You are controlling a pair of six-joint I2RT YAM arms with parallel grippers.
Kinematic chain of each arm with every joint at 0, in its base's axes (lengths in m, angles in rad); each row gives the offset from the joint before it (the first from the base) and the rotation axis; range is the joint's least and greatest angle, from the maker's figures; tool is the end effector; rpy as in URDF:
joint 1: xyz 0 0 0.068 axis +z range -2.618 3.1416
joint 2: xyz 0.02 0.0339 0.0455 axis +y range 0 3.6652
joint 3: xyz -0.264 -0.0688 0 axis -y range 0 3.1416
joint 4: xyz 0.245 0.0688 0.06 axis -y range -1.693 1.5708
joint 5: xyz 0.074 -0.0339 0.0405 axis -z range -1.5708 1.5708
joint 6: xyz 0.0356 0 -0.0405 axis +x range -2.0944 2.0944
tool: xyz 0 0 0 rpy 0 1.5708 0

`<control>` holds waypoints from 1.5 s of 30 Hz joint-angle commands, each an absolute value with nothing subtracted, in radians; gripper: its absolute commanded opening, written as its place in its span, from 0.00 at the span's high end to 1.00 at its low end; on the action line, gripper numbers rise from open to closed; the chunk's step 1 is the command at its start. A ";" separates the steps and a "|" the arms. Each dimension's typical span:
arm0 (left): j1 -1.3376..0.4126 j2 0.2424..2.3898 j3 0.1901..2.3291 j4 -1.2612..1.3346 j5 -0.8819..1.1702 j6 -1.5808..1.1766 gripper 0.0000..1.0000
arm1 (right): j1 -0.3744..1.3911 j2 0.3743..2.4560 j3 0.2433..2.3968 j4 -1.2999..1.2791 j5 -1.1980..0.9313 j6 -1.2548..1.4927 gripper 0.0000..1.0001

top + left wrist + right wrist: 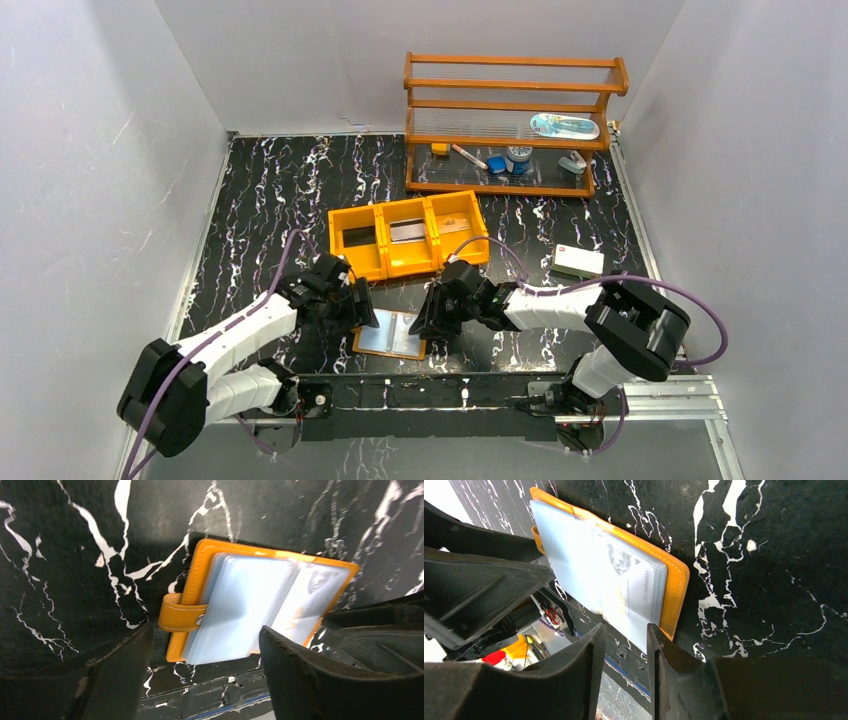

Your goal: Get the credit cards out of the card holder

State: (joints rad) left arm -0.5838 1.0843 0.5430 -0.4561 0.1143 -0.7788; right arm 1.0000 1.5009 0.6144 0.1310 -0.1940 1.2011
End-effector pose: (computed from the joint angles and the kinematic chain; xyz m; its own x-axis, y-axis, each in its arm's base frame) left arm 0.1620 -0.1119 0.1802 -0.9198 -0.2287 -0.3188 -0.0658 0.8910 -0.4493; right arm 0.1467 0.2412 0.1503 -0.9745 0.1758 -0.1398 0.0197 0.6869 0.7265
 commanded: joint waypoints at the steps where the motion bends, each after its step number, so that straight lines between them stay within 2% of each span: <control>1: -0.586 1.096 0.487 -0.427 0.187 -0.777 0.39 | 1.005 1.527 0.635 0.167 -0.209 1.212 0.57; 7: -0.589 1.080 0.464 -0.389 0.259 -0.775 0.55 | 1.004 1.545 0.636 0.172 -0.212 1.220 0.58; 10: -0.594 1.084 0.466 -0.376 0.281 -0.774 0.64 | 1.004 1.537 0.638 0.171 -0.207 1.220 0.62; 14: -0.603 1.089 0.474 -0.370 0.293 -0.777 0.70 | 1.005 1.516 0.639 0.179 -0.204 1.217 0.63; 20: -0.609 1.095 0.479 -0.368 0.293 -0.774 0.72 | 1.005 1.487 0.672 0.084 -0.159 1.201 0.63; 28: -0.614 1.095 0.480 -0.366 0.297 -0.773 0.75 | 1.007 1.448 0.704 0.000 -0.120 1.176 0.52; 34: -0.614 1.098 0.486 -0.366 0.301 -0.771 0.75 | 1.014 1.416 0.741 -0.132 -0.030 1.173 0.48; 45: -0.615 1.102 0.488 -0.365 0.305 -0.774 0.75 | 1.015 1.436 0.744 -0.111 -0.044 1.169 0.48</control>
